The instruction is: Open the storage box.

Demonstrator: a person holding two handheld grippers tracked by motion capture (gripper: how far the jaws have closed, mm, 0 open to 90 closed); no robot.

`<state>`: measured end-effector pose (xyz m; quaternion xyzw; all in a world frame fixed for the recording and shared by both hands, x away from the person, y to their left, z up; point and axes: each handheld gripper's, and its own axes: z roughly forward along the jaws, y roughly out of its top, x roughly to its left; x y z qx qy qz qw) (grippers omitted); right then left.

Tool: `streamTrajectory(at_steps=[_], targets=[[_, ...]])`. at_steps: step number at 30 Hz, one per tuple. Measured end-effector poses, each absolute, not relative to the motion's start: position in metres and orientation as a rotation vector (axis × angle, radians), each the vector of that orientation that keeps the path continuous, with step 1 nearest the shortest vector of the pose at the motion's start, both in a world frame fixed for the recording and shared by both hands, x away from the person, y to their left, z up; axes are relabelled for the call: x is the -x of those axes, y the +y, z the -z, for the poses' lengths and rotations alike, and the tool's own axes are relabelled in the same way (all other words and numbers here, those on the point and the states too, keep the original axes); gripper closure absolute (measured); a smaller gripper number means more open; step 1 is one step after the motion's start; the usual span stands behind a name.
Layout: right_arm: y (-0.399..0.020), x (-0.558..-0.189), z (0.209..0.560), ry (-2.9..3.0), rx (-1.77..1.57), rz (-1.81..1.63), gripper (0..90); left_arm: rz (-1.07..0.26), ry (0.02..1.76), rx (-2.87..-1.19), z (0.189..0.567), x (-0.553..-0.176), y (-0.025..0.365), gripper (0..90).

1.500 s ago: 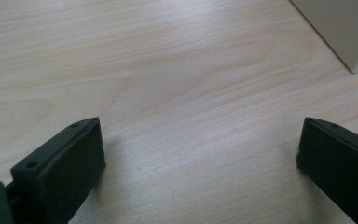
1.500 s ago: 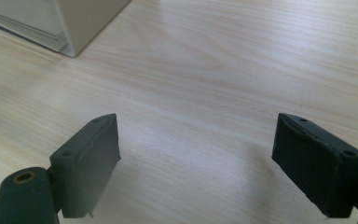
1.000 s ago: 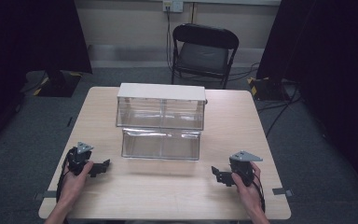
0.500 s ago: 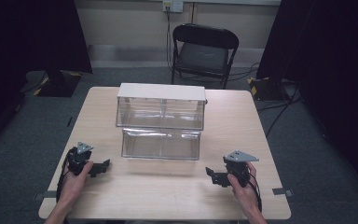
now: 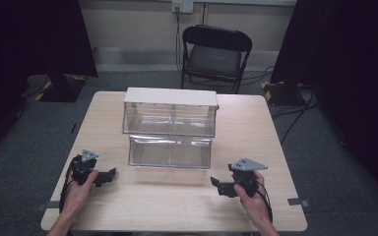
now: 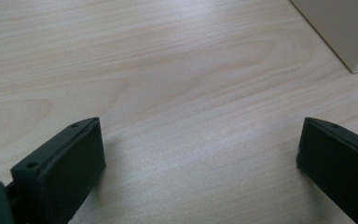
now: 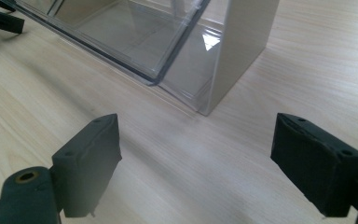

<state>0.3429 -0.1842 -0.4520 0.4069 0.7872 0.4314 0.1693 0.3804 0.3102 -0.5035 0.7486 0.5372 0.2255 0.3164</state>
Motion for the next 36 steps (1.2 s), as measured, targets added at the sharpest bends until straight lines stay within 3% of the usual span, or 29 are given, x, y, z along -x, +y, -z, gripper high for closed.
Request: streamTrajectory(at_steps=[36], targets=[[-0.137,-0.37,0.458,2.266,-1.152,-1.235,14.1,-0.595,1.415,-1.971,0.504,-0.38,0.31,0.3]])
